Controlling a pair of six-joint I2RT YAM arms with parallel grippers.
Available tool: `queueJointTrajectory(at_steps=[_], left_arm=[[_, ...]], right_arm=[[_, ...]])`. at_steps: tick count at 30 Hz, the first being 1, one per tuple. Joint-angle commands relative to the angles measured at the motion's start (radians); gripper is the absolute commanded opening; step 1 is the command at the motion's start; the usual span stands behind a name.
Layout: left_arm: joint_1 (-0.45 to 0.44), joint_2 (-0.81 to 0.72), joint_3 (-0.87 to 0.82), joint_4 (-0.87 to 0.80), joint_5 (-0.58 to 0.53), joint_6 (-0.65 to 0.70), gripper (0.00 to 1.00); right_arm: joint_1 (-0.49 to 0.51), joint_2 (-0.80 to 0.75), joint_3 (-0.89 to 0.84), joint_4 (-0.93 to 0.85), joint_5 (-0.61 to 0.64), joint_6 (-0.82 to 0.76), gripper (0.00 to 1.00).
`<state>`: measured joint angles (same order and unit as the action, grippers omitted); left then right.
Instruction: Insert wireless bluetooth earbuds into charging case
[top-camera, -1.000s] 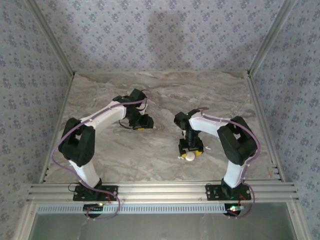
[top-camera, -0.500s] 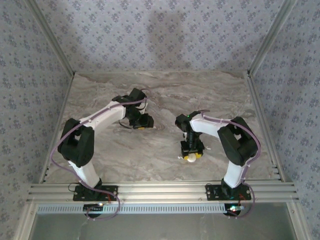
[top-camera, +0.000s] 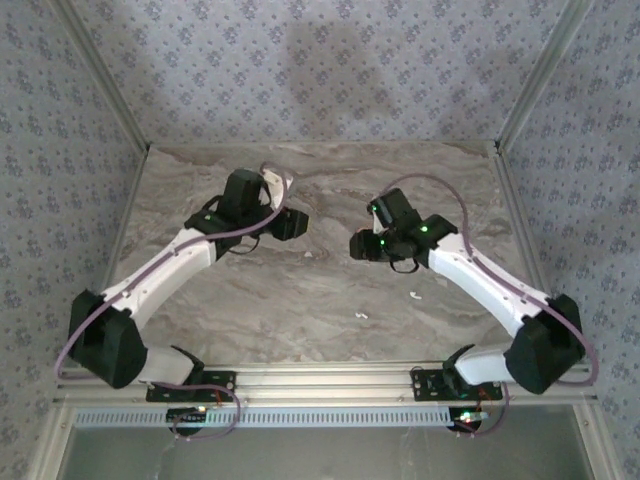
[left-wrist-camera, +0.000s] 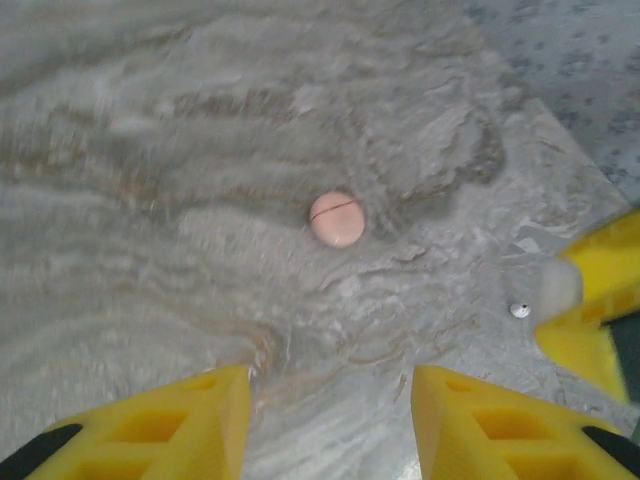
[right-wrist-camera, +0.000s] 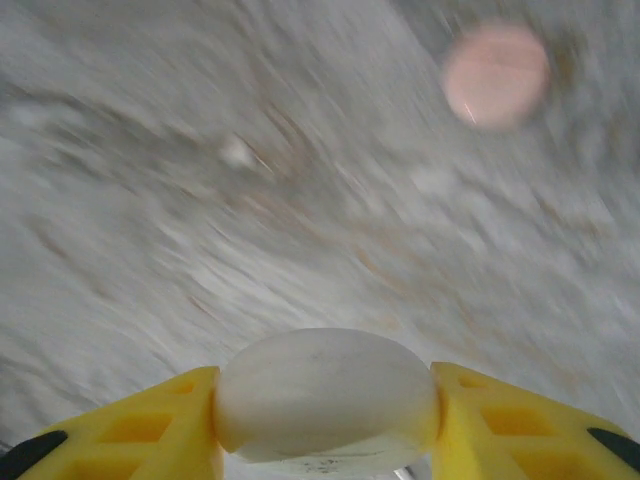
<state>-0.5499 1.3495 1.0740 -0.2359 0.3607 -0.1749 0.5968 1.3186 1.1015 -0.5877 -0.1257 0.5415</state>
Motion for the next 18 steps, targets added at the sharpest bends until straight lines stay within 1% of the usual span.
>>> queueJointTrajectory(at_steps=[1, 3, 5, 6, 9, 11, 13, 18], left_arm=[[-0.002, -0.082, -0.140, 0.333, 0.091, 0.161, 0.46], [-0.004, -0.121, -0.261, 0.561, 0.126, 0.209, 0.46], [-0.006, -0.124, -0.323, 0.704, 0.147, 0.229, 0.46], [-0.006, -0.118, -0.326, 0.722, 0.163, 0.239, 0.46], [-0.008, -0.093, -0.297, 0.700, 0.214, 0.258, 0.46], [-0.011, -0.087, -0.307, 0.741, 0.229, 0.255, 0.46], [-0.013, -0.081, -0.324, 0.795, 0.236, 0.246, 0.46], [-0.026, -0.070, -0.330, 0.847, 0.259, 0.236, 0.46]], right_arm=[[-0.004, -0.050, -0.046, 0.315, -0.052, 0.058, 0.47], [-0.006, -0.064, -0.059, 0.413, -0.082, 0.057, 0.47], [-0.008, -0.065, -0.064, 0.482, -0.132, 0.057, 0.47], [-0.007, -0.065, -0.069, 0.523, -0.159, 0.063, 0.47], [-0.003, -0.064, -0.097, 0.658, -0.237, 0.080, 0.47], [0.001, -0.061, -0.109, 0.714, -0.275, 0.117, 0.47], [0.007, -0.058, -0.116, 0.738, -0.294, 0.126, 0.48], [0.012, -0.055, -0.128, 0.750, -0.307, 0.149, 0.48]])
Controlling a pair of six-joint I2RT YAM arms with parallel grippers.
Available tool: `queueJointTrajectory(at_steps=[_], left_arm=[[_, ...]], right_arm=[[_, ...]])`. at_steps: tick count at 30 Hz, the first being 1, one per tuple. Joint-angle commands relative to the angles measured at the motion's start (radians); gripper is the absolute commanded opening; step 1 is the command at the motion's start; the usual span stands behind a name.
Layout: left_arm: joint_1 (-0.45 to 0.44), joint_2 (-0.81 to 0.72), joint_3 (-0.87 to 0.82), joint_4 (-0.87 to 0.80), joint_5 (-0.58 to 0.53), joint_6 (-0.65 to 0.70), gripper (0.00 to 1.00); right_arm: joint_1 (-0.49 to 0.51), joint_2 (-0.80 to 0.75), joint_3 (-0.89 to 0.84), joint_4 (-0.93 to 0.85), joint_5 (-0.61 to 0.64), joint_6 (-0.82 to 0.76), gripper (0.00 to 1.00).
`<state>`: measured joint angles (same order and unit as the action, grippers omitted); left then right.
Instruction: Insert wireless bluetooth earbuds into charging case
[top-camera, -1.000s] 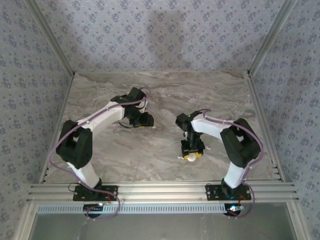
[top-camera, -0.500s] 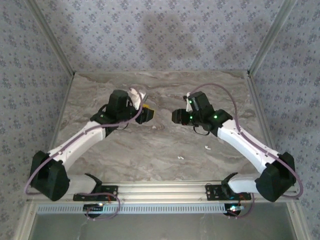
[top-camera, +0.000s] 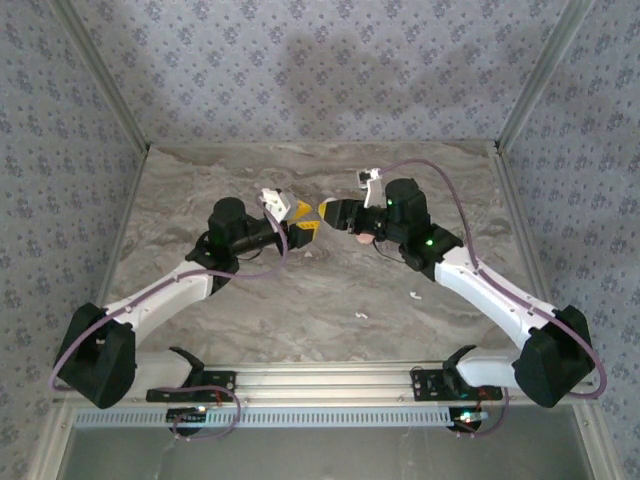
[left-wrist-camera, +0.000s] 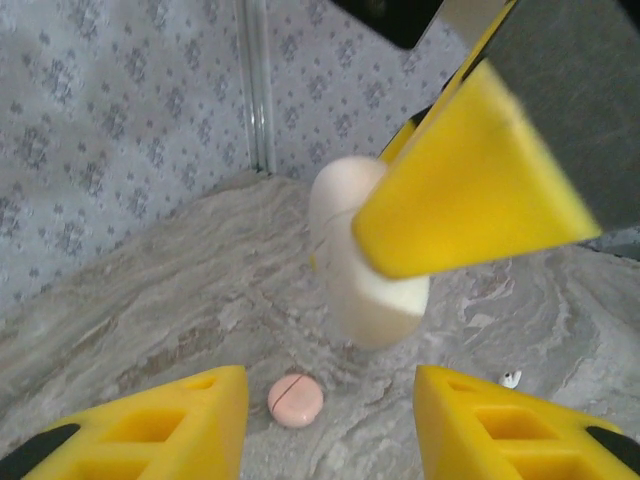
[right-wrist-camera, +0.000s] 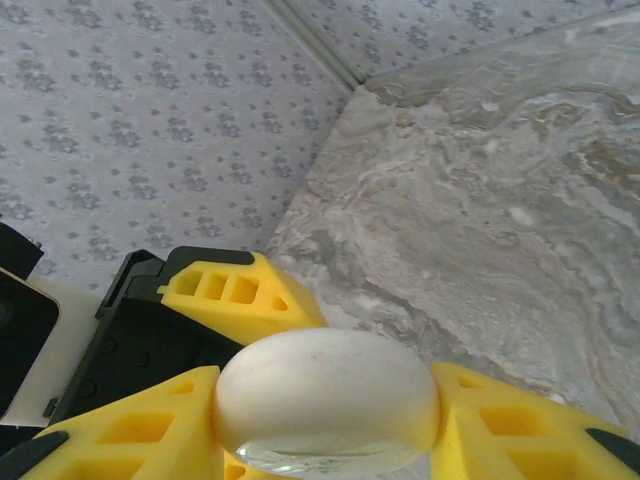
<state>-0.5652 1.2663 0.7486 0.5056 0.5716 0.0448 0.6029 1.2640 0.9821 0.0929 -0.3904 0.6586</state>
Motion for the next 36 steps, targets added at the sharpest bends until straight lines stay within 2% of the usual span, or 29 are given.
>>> queueJointTrajectory(at_steps=[1, 14, 19, 24, 27, 29, 33, 36], left_arm=[[-0.011, 0.014, -0.006, 0.114, 0.051, 0.015, 0.46], [-0.025, 0.048, 0.008, 0.183, 0.034, -0.037, 0.45], [-0.032, 0.045, 0.012, 0.188, 0.034, -0.052, 0.40], [-0.031, 0.034, 0.010, 0.177, 0.036, -0.061, 0.28], [-0.023, 0.037, 0.005, 0.181, 0.051, -0.081, 0.24], [-0.010, 0.047, 0.003, 0.204, 0.103, -0.111, 0.23], [0.012, 0.082, 0.034, 0.225, 0.269, -0.146, 0.23], [0.012, 0.108, 0.064, 0.229, 0.353, -0.160, 0.21]], right_arm=[[0.007, 0.000, -0.011, 0.071, -0.045, 0.035, 0.48], [0.023, 0.017, -0.013, 0.097, -0.099, 0.066, 0.49], [0.031, 0.030, -0.008, 0.089, -0.104, 0.070, 0.49], [0.029, 0.017, -0.003, 0.069, -0.097, 0.045, 0.49], [0.018, -0.026, 0.000, 0.009, -0.072, -0.020, 0.59], [-0.001, -0.069, -0.007, -0.020, -0.076, -0.113, 0.60], [-0.086, -0.151, -0.008, -0.079, -0.196, -0.283, 0.63], [-0.141, -0.179, 0.016, -0.147, -0.329, -0.458, 0.67]])
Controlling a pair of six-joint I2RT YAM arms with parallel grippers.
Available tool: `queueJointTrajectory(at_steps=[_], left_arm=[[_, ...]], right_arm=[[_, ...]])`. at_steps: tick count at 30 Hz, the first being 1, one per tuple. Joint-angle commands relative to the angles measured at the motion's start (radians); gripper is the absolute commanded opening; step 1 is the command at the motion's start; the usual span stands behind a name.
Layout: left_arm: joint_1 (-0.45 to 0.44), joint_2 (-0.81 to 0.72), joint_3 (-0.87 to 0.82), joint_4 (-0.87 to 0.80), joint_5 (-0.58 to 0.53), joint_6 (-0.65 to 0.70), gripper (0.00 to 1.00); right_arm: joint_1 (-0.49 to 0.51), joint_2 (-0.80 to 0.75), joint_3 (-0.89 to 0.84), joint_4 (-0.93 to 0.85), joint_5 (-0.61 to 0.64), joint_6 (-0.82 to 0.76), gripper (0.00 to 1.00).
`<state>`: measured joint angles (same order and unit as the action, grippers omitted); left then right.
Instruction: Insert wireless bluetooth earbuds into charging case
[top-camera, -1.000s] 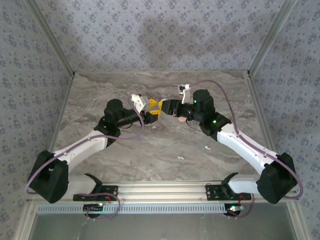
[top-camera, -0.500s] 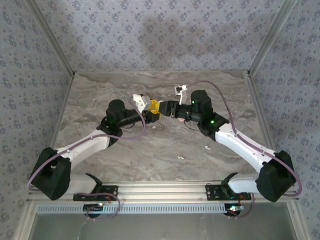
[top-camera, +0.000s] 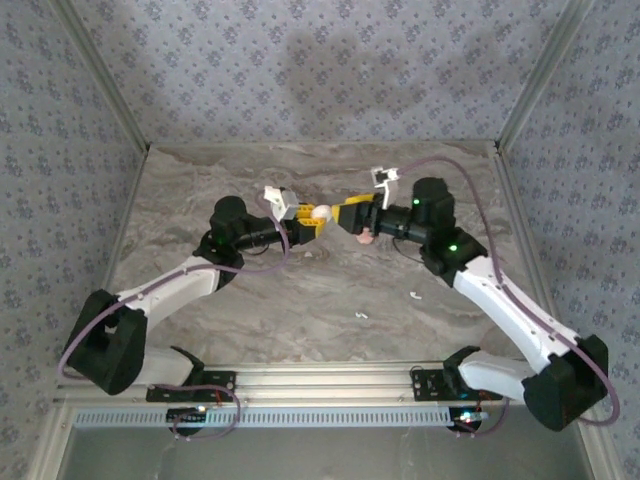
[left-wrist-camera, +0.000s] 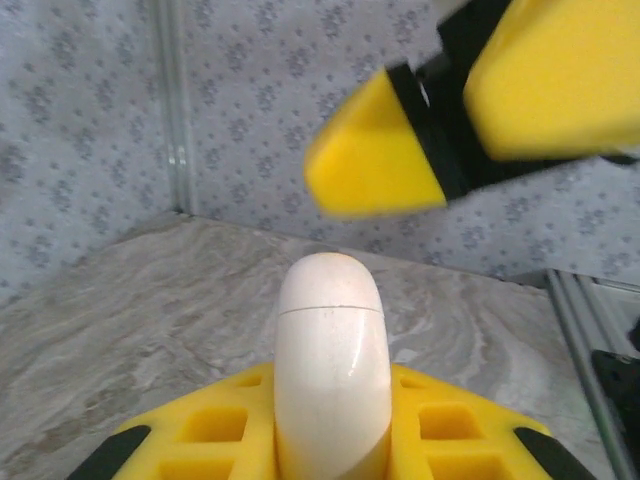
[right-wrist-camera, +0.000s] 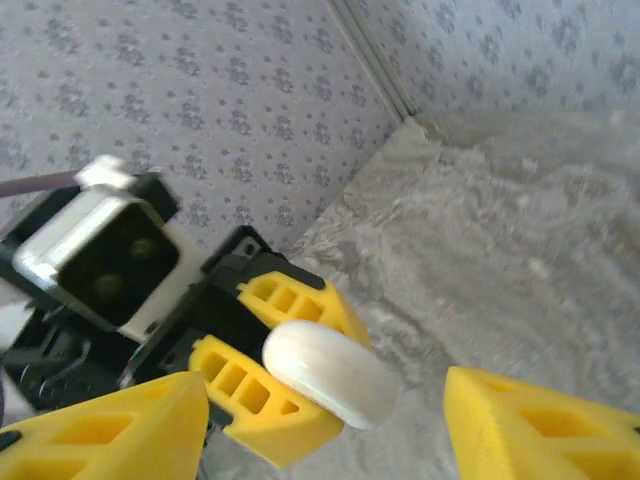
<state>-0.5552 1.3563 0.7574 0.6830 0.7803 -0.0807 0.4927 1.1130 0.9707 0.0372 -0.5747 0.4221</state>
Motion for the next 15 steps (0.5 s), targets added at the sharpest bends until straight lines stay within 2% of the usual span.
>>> queueJointTrajectory(at_steps=[1, 5, 7, 11, 15], left_arm=[[0.003, 0.025, 0.064, 0.054, 0.167, -0.042, 0.21], [0.001, 0.042, 0.095, 0.055, 0.259, -0.041, 0.21], [0.000, 0.045, 0.103, 0.053, 0.280, -0.037, 0.21], [-0.008, 0.048, 0.124, 0.013, 0.315, -0.005, 0.20], [-0.014, 0.036, 0.134, -0.031, 0.321, 0.034, 0.20]], right_arm=[[-0.044, -0.030, 0.043, -0.129, -0.182, -0.286, 0.67], [-0.100, -0.005, 0.111, -0.312, -0.387, -0.622, 0.65], [-0.117, 0.010, 0.128, -0.366, -0.433, -0.743, 0.64], [-0.148, 0.076, 0.186, -0.436, -0.507, -0.833, 0.59], [-0.135, 0.132, 0.212, -0.467, -0.573, -0.890, 0.53]])
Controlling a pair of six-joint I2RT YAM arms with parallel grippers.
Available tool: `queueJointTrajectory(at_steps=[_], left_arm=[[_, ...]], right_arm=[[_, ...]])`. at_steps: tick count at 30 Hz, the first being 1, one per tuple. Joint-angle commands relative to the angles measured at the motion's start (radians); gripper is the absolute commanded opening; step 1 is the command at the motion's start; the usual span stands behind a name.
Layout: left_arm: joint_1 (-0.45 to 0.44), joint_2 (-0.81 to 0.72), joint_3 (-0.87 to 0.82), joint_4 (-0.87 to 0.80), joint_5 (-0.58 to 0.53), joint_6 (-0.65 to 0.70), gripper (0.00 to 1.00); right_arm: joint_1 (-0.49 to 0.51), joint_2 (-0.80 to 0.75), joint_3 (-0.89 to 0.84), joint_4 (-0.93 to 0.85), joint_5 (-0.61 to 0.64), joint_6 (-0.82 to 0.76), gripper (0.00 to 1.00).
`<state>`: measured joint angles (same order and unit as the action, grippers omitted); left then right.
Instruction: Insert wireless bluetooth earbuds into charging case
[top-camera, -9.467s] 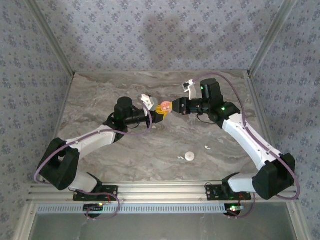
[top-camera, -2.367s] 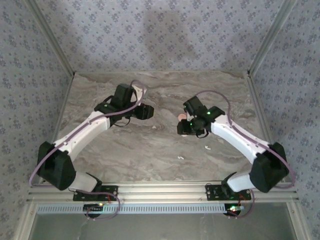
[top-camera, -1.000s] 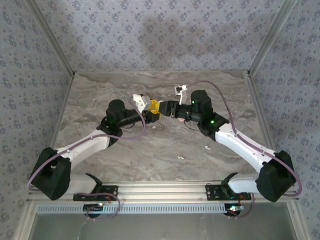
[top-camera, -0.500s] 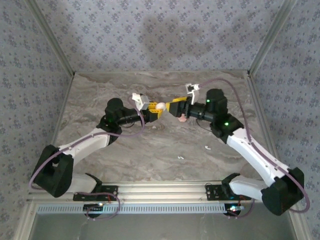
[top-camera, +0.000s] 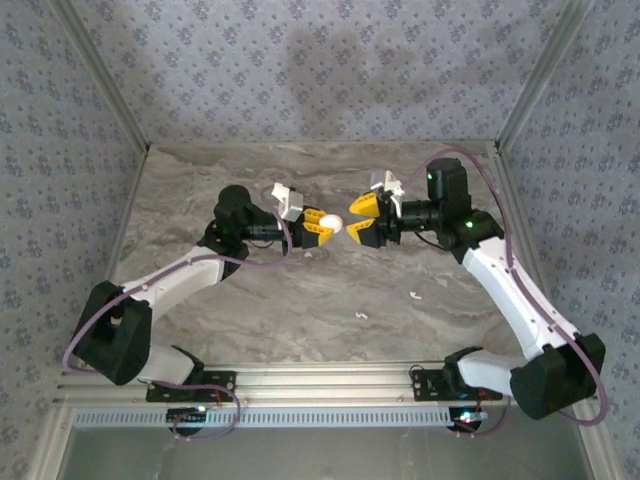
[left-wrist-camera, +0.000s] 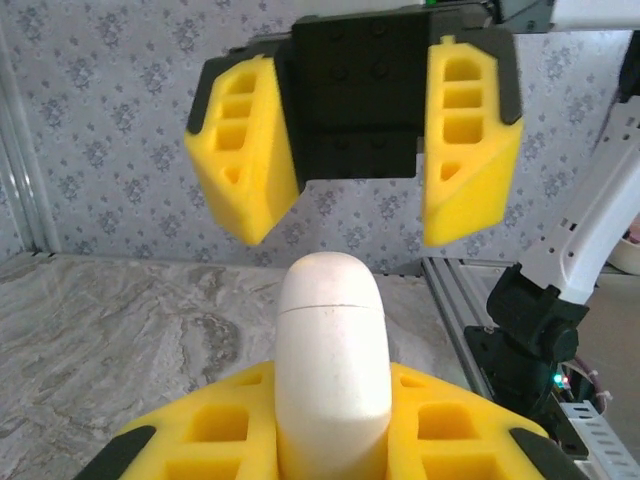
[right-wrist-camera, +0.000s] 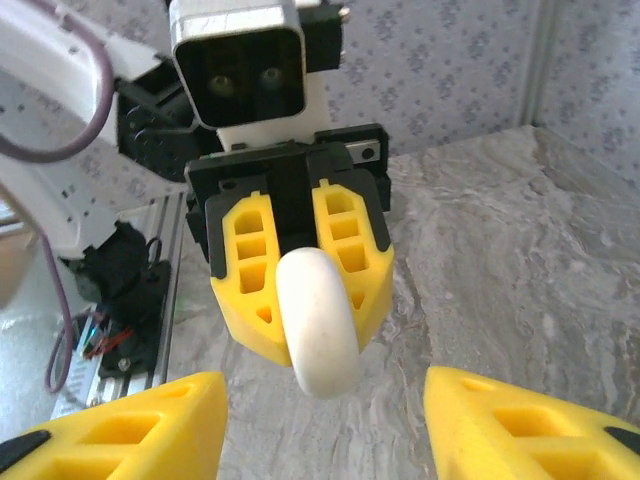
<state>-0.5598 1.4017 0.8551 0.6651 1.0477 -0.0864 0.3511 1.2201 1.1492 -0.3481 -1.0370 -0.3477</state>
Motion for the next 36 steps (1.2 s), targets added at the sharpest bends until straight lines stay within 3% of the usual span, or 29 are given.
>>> queueJointTrajectory(at_steps=[1, 18, 24, 26, 30, 33, 36], left_arm=[[-0.011, -0.009, 0.038, -0.013, 0.052, 0.040, 0.20], [-0.022, -0.012, 0.038, 0.014, 0.032, 0.019, 0.19], [-0.023, -0.015, 0.036, 0.021, 0.021, 0.010, 0.20], [-0.024, -0.020, 0.037, -0.003, 0.008, 0.026, 0.25], [-0.024, -0.053, 0.062, -0.223, -0.024, 0.194, 0.43], [-0.024, -0.086, 0.108, -0.490, -0.068, 0.400, 0.50], [-0.023, -0.102, 0.131, -0.622, -0.104, 0.514, 0.51]], right_arm=[[0.012, 0.033, 0.052, -0.084, -0.115, -0.128, 0.53], [0.069, 0.123, 0.136, -0.145, -0.102, -0.190, 0.39], [0.068, 0.113, 0.140, -0.159, -0.080, -0.194, 0.25], [0.065, 0.103, 0.141, -0.166, -0.067, -0.196, 0.20], [0.058, 0.074, 0.165, -0.248, 0.013, -0.252, 0.18], [0.067, 0.063, 0.218, -0.403, 0.146, -0.345, 0.17], [0.106, 0.072, 0.282, -0.533, 0.288, -0.439, 0.16]])
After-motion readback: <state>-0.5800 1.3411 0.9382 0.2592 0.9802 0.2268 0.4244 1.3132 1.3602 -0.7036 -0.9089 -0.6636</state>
